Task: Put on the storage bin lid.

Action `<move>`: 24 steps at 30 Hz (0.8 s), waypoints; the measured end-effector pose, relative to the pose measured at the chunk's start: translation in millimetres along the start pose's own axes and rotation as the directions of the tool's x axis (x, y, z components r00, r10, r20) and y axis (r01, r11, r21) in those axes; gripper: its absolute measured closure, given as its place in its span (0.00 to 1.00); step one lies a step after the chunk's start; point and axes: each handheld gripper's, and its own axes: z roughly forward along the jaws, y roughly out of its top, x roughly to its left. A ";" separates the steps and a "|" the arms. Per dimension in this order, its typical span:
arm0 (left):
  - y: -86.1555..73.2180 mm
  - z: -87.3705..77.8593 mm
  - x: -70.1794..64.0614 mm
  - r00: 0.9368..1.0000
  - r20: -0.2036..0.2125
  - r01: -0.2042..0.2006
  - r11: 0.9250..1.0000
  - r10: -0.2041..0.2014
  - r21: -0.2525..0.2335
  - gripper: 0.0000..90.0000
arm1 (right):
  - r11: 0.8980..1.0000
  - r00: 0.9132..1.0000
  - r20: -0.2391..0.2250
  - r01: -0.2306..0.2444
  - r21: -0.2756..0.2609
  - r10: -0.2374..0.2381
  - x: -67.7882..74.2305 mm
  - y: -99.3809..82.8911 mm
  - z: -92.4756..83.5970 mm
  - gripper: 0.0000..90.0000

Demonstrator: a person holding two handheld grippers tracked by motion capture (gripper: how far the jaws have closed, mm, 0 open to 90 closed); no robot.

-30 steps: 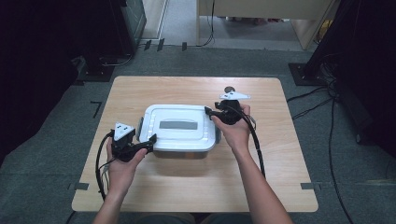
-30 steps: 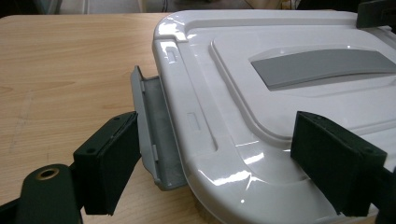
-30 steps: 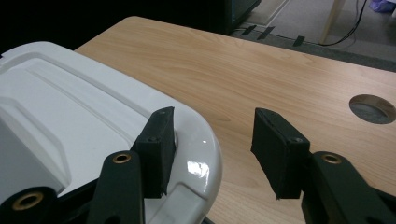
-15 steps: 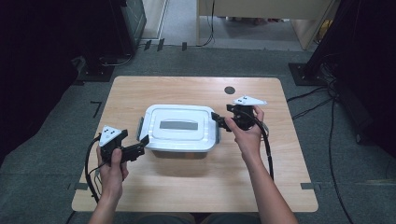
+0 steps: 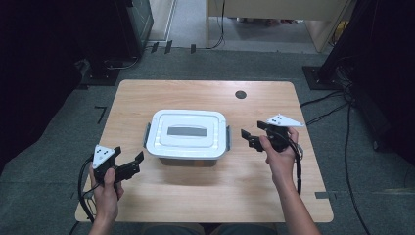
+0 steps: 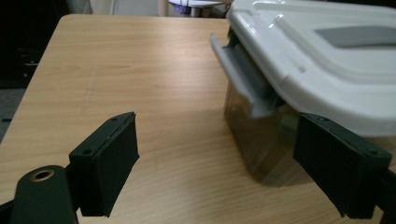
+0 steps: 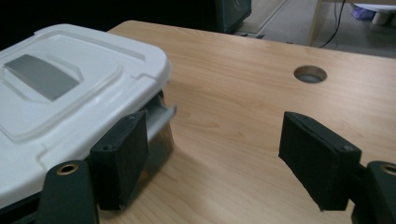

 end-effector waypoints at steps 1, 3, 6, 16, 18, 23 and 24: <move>-2.8 -0.3 1.5 1.000 -0.009 -0.002 1.000 0.002 0.001 0.16 | 1.000 1.000 0.007 -0.003 0.001 0.003 -3.7 -5.1 -4.2 0.27; -10.3 -0.4 4.9 0.999 -0.032 -0.008 1.000 0.008 0.003 0.16 | 1.000 1.000 0.024 -0.012 0.003 0.012 -9.7 -14.4 -10.6 0.28; -21.5 1.3 9.6 0.999 -0.045 -0.017 1.000 0.018 0.021 0.16 | 1.000 0.999 0.042 -0.027 0.010 0.027 -17.7 -28.2 -18.5 0.28; -51.7 16.3 21.9 0.994 -0.078 -0.066 0.993 0.074 0.101 0.15 | 0.996 0.993 0.106 -0.064 0.055 0.058 -42.6 -81.1 -39.6 0.29; -56.7 19.1 23.9 0.995 -0.075 -0.062 0.990 0.072 0.124 0.15 | 0.994 0.990 0.121 -0.083 0.074 0.073 -48.1 -91.7 -44.8 0.29; -62.5 23.3 23.1 0.991 -0.081 -0.093 0.983 0.107 0.160 0.15 | 0.991 0.980 0.185 -0.093 0.095 0.075 -62.4 -116.8 -62.0 0.30; -62.9 24.4 22.0 0.990 -0.081 -0.099 0.981 0.113 0.167 0.15 | 0.991 0.978 0.198 -0.093 0.101 0.072 -64.3 -120.8 -63.8 0.30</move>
